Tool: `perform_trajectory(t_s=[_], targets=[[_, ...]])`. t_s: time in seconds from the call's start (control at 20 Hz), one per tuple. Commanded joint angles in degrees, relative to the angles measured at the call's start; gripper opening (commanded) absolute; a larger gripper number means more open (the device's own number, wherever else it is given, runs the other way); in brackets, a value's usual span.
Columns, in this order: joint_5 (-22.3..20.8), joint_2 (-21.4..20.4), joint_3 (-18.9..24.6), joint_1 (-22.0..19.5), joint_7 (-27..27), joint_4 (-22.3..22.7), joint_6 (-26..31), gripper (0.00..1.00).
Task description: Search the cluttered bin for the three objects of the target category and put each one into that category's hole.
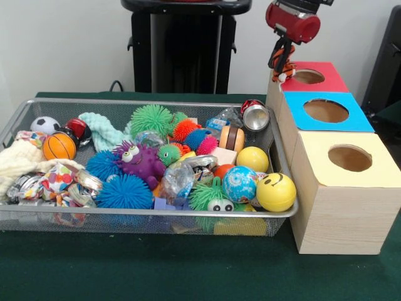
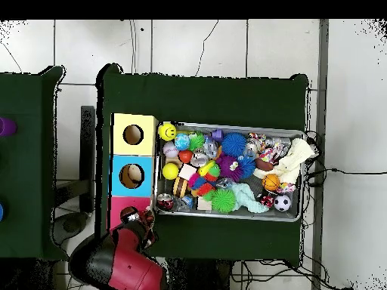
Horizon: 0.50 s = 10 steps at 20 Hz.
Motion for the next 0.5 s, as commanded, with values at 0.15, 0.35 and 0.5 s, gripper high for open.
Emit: perform_trajectory(t_s=[0.15, 0.35, 0.5], targets=[[6.22, 7.69, -1.26, 3.51, 20.54, -10.85, 7.97, 0.0], [7.25, 9.33, -2.31, 4.7, 21.32, -12.49, 9.14, 0.0], [7.9, 9.85, -2.51, 4.93, 21.27, -12.79, 9.22, 0.0]])
